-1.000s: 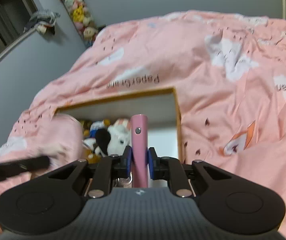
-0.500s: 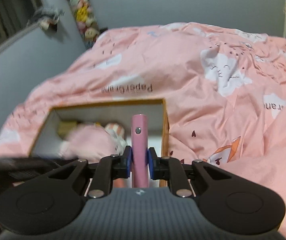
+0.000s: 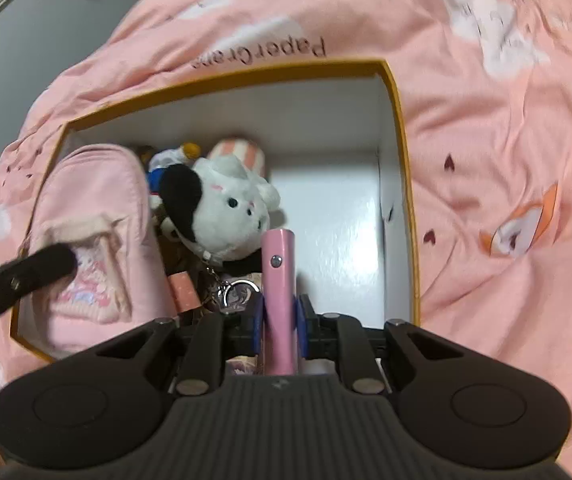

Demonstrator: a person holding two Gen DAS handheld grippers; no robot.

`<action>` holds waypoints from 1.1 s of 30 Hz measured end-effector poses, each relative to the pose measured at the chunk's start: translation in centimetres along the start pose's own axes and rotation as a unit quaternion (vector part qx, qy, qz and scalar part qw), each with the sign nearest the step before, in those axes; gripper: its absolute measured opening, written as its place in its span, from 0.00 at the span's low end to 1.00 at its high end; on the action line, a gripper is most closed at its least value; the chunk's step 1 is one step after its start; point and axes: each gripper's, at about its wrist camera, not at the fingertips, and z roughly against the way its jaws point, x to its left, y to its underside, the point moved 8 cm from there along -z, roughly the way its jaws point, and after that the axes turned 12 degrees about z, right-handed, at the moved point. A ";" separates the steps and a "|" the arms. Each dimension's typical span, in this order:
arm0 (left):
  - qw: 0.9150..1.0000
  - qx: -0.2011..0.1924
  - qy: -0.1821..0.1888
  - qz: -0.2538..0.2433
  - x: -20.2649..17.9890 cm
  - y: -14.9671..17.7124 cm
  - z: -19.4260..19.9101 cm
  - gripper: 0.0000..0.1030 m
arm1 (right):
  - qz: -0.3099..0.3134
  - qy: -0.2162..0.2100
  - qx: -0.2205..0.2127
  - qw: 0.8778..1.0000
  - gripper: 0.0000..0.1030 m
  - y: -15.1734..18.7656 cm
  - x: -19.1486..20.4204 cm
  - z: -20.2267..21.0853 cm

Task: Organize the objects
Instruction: 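Open the right gripper to drop the pink pouch while the left gripper releases the backpack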

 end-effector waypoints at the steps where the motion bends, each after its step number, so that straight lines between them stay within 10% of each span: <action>1: 1.000 0.002 0.004 0.002 0.1 0.0 0.0 0.21 | -0.009 -0.004 0.007 1.000 0.17 0.1 -0.1 -0.3; 12: 1.000 0.019 0.023 0.002 0.4 0.5 -0.8 0.22 | 0.039 0.051 0.015 0.998 0.20 0.0 0.4 -0.3; 26: 0.996 0.071 0.061 0.002 -3.9 2.1 -3.5 0.22 | -0.002 0.139 -0.198 0.970 0.26 1.9 -3.6 8.8; 33: 0.993 0.116 0.032 0.002 -6.1 4.0 -9.1 0.22 | -0.053 0.147 -0.236 0.959 0.37 4.2 -6.7 8.9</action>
